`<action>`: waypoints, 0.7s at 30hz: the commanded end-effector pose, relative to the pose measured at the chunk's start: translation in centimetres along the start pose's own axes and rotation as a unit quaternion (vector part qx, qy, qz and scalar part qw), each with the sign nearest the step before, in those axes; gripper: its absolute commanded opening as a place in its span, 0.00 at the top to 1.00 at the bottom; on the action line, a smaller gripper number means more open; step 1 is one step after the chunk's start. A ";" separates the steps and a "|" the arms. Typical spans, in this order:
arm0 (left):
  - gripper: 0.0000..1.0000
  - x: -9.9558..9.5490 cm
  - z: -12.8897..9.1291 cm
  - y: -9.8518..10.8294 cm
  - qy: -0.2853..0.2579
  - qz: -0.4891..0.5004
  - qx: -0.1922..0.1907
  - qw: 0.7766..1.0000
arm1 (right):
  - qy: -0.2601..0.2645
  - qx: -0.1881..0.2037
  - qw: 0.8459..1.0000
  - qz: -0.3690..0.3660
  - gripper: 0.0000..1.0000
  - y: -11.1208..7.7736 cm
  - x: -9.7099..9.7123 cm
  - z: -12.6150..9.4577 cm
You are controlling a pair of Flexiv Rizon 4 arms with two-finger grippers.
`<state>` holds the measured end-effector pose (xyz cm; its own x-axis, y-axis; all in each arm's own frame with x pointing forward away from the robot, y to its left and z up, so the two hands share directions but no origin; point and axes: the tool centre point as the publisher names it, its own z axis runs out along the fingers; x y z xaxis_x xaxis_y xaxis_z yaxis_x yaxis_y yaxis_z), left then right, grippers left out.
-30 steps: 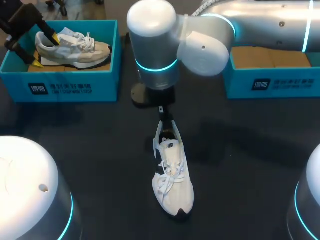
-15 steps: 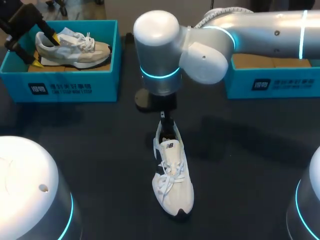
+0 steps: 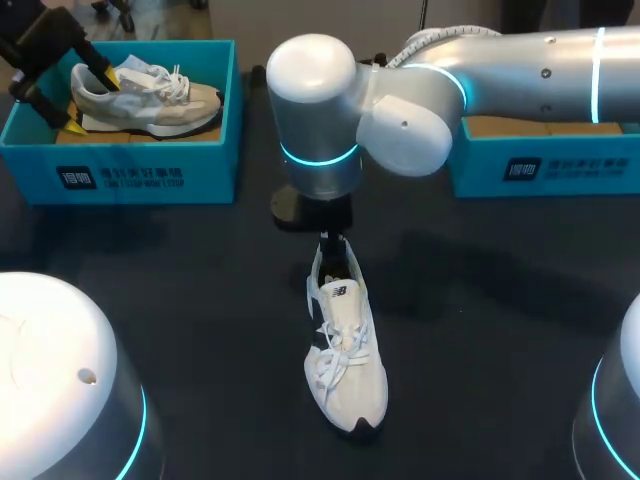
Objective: Take the shoe out of the shoebox, open the shoe tongue, remove and reinsert the insole, then place the shoe into the shoebox
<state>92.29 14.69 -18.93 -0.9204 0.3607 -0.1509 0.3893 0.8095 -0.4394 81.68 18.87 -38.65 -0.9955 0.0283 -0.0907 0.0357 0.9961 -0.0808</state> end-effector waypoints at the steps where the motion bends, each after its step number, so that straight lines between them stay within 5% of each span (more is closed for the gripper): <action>1: 0.00 0.0 -0.1 0.0 0.001 0.000 -0.001 1.000 | -0.005 0.000 1.000 0.008 1.00 0.0 0.2 0.2; 15: 0.00 0.0 -0.1 0.0 0.001 0.000 -0.001 1.000 | -0.020 0.000 0.999 0.028 1.00 -0.8 0.5 -1.0; 21: 0.00 0.0 -0.1 0.0 0.001 0.000 -0.001 1.000 | -0.026 0.003 0.999 0.026 1.00 -2.3 -0.5 -3.6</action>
<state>92.30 14.68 -18.93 -0.9204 0.3608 -0.1509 0.3894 0.8095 -0.4394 81.82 18.03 -36.95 -0.9864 0.0774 -0.1453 0.0908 0.9919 -0.0884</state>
